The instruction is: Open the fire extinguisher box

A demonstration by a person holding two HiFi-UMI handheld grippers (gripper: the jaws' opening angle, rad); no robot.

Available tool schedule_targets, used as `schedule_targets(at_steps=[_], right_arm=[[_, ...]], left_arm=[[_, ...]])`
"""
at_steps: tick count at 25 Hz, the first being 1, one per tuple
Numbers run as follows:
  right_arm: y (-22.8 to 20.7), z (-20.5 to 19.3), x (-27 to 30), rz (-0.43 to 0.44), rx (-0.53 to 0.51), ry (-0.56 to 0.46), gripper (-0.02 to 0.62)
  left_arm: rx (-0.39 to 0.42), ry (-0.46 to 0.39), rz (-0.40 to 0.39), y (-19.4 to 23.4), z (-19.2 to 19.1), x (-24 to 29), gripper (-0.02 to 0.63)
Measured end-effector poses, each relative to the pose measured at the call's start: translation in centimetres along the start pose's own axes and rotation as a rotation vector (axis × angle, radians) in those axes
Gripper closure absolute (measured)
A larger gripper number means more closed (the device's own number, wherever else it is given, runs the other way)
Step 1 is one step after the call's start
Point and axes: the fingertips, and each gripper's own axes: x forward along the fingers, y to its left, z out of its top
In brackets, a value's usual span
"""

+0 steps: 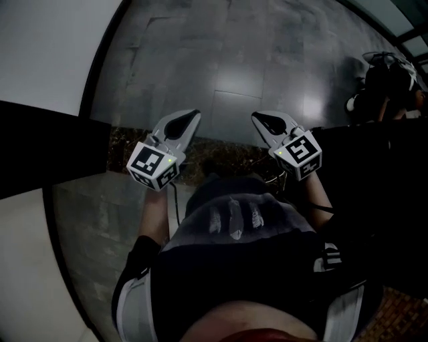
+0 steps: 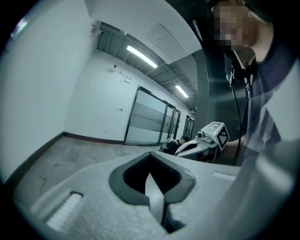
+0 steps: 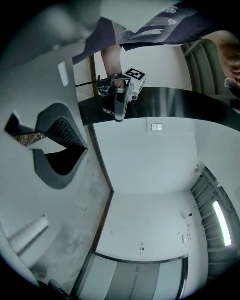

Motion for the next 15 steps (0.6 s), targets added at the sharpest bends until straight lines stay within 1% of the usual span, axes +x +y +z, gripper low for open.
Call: schedule_targets(at_steps=[1, 3, 5, 7, 9, 11, 12, 15], right_arm=[[0.0, 0.1, 0.9, 0.002, 0.013, 0.008, 0.595], [-0.3, -0.1, 1.6, -0.019, 0.076, 0.016, 0.595], [-0.5, -0.7, 1.5, -0.035, 0.159, 0.013, 0.597], [-0.4, -1.3, 1.5, -0.031, 0.222, 0.011, 0.595], [-0.4, -2.0, 1.7, -0.039, 0.246, 0.014, 0.595], [-1.2, -2.6, 1.7, -0.059, 0.253, 0.013, 0.595], [-1.7, -2.7, 1.6, -0.069, 0.264, 0.005, 0.595], [-3.2, -2.6, 0.9, -0.078, 0.318, -0.029, 0.595]], left_arm=[[-0.012, 0.004, 0.006, 0.9, -0.3, -0.3, 0.606], [-0.02, 0.028, -0.018, 1.8, -1.0, 0.0, 0.606], [-0.011, 0.053, -0.049, 2.0, -1.5, 0.8, 0.606], [0.0, 0.062, -0.059, 2.1, -1.6, 1.2, 0.606], [-0.029, 0.072, -0.042, 2.8, -2.0, 1.6, 0.606], [-0.081, 0.106, -0.003, 4.0, -2.9, 2.1, 0.606], [-0.093, 0.124, 0.006, 4.5, -3.1, 2.4, 0.606], [-0.062, 0.145, -0.007, 4.5, -2.3, 3.3, 0.606]])
